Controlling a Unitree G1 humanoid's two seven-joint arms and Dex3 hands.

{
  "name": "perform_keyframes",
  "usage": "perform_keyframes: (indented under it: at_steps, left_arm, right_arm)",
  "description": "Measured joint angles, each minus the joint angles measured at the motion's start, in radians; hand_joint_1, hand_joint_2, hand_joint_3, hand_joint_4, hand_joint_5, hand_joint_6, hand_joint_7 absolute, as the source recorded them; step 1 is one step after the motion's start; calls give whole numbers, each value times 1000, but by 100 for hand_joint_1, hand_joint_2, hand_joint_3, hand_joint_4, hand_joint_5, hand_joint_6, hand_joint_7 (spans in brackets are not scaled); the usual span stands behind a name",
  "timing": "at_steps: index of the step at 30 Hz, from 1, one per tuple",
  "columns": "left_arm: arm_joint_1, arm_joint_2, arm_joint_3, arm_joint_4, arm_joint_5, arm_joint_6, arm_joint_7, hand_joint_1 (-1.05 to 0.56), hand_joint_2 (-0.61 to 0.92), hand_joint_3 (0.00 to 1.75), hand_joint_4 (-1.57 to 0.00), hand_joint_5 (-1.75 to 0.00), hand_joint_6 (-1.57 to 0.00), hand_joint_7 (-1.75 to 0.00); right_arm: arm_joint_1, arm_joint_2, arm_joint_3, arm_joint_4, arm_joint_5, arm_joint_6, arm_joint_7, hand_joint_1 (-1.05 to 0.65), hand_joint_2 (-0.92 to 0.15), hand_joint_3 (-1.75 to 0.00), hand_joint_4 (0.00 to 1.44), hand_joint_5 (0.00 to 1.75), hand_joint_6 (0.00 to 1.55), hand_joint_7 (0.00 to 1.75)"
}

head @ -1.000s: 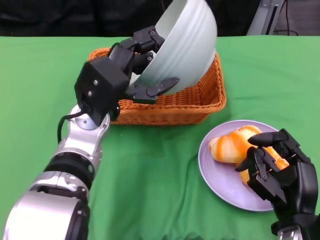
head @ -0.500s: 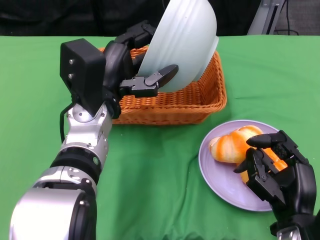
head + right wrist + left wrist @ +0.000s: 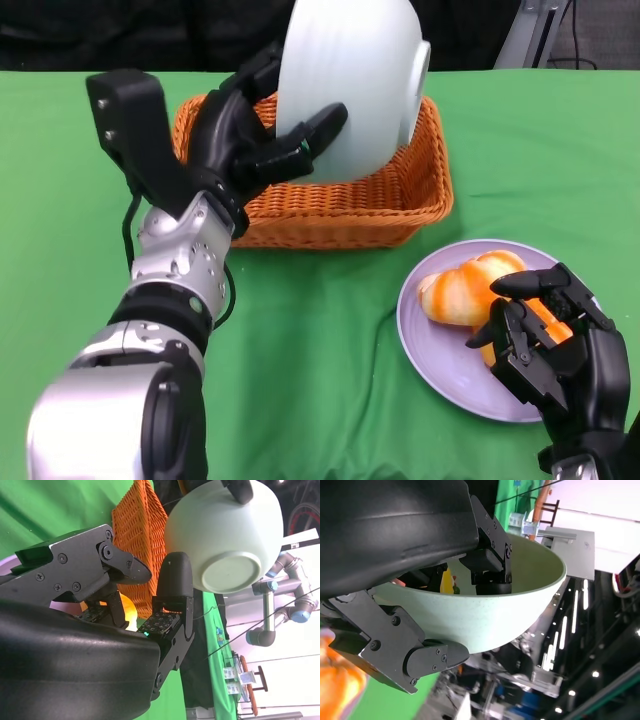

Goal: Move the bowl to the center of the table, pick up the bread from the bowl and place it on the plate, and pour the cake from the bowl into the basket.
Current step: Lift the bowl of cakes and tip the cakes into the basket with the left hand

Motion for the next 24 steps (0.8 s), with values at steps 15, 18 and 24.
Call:
perform_keyframes:
  at_steps: [15, 18, 24]
  left_arm:
    - [-82, 1, 105, 8, -95, 136, -52, -8, 71, 100, -72, -170, -76, -144]
    - [-86, -2, 133, 14, -128, 167, -69, -8, 68, 104, -70, -173, -76, -145]
    - [-119, -9, 193, 19, -203, 239, -83, -10, 70, 103, -72, -170, -82, -138]
  right_arm:
    - [-18, 1, -5, 37, 13, -14, 18, -6, -76, -77, 69, 161, 64, 125]
    - [-18, 4, -5, 37, 13, -20, 17, -6, -76, -76, 69, 161, 64, 124]
    - [-18, 5, -5, 38, 10, -21, 13, -6, -76, -75, 70, 161, 64, 124]
